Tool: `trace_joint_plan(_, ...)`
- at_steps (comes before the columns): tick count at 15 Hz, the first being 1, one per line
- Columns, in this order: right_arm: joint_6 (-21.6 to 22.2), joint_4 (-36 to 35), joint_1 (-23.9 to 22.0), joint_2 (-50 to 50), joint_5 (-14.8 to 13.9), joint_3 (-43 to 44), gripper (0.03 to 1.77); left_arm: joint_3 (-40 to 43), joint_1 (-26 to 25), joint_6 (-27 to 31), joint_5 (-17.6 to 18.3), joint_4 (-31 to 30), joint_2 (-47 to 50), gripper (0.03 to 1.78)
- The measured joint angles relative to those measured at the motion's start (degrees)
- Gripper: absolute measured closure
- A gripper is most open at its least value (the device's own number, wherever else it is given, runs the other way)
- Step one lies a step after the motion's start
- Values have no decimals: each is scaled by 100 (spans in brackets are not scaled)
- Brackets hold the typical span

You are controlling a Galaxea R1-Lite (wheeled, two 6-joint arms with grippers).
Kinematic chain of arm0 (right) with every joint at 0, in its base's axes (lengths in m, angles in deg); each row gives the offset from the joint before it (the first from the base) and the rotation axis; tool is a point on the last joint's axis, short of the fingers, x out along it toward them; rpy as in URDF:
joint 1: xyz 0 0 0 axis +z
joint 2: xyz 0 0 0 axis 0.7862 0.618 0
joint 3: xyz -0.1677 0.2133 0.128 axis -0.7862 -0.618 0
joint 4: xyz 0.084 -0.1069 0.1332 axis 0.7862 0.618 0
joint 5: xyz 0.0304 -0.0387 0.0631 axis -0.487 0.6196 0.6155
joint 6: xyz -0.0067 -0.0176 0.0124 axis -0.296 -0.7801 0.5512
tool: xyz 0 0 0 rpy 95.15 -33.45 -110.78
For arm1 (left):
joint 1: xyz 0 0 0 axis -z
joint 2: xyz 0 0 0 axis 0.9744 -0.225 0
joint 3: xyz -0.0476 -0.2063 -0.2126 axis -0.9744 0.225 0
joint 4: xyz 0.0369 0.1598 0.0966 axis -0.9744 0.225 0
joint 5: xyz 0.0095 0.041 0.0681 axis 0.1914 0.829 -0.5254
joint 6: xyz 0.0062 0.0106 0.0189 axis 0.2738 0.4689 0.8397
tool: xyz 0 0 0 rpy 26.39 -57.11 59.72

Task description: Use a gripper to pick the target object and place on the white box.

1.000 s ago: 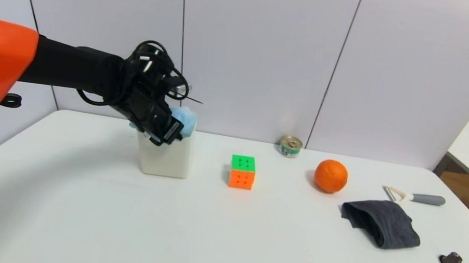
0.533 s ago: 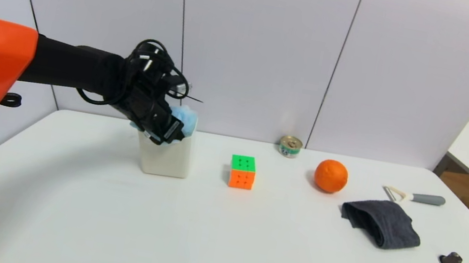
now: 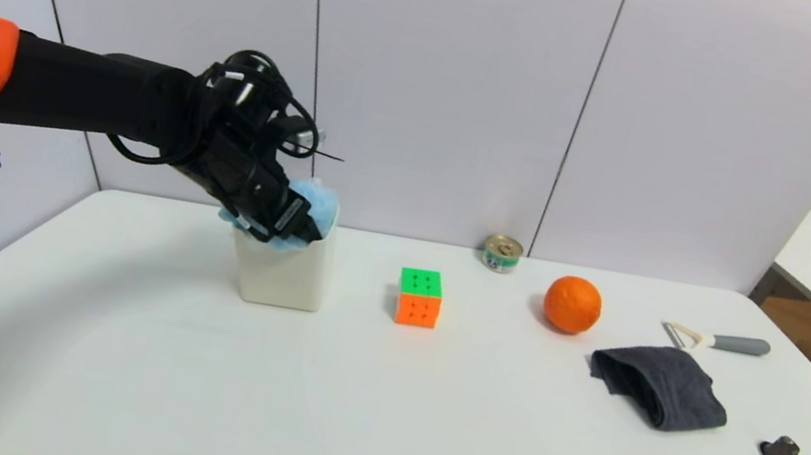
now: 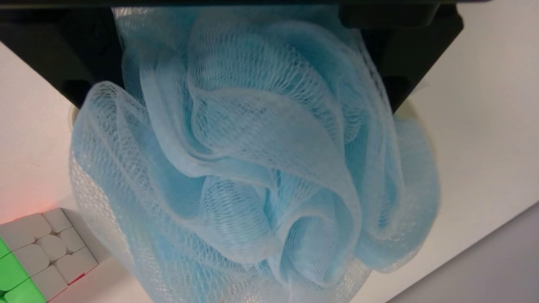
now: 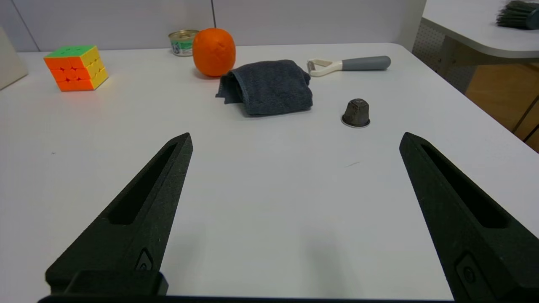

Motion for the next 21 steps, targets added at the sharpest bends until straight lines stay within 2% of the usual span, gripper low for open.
trace_joint_plan(7, -2, 2, 0, 0, 0, 0, 10, -50, -20, 0, -7, 0, 327, 21)
trace_joint_plan(17, 2, 0, 2, 0, 2, 0, 10, -6, -247, 27, -7, 6, 1250, 14)
trace_joint_plan(21, 0, 2, 2, 0, 2, 0, 10, 595, -460, 13, -16, 96, 2074, 13)
